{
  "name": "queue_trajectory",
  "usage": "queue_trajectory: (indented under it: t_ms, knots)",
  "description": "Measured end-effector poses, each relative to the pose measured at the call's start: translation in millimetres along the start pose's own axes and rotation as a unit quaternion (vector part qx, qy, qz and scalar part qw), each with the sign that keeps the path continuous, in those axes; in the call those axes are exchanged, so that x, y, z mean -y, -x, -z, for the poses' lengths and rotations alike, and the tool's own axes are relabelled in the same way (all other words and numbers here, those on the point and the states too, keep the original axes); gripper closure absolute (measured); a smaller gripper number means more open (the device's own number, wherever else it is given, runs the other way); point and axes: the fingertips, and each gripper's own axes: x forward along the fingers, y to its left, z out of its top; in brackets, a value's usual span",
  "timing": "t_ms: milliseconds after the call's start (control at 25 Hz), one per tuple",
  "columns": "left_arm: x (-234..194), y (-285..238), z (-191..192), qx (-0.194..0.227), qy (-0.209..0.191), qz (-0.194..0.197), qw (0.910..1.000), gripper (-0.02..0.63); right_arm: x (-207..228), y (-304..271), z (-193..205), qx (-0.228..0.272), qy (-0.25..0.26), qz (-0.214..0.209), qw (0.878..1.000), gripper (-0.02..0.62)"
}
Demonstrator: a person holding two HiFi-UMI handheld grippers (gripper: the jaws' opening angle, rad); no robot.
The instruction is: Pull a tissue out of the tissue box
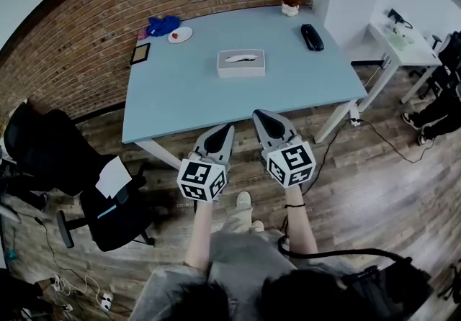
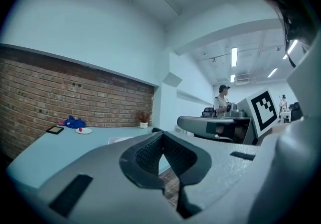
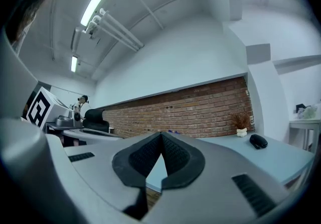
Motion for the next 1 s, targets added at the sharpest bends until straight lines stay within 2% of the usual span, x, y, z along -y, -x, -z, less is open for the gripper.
queue_trajectory:
  t_ms: [240,440,640,1000]
  knots:
    - [-22,-23,6,0.002,0.008,-0.007,0.9999,0.603,13,-24,8,-0.008,0.005,-0.008,1.0,0.595]
    - [-32,-56,-3,0.011,0.008,0.009,0.9999,0.603,41,-43,4,-0.012,0.018,0.002,1.0,0.595]
    - [-48,-83,-7,0.003,0.002,0.02,0.9998,0.603,63,-65,3,-0.011,0.012,0.01,1.0,0.597]
    - [-76,-123,-9,0.003,0.016,0.029,0.9994,0.603,90,-98,12,-0.031,0.017,0.015,0.999,0.597]
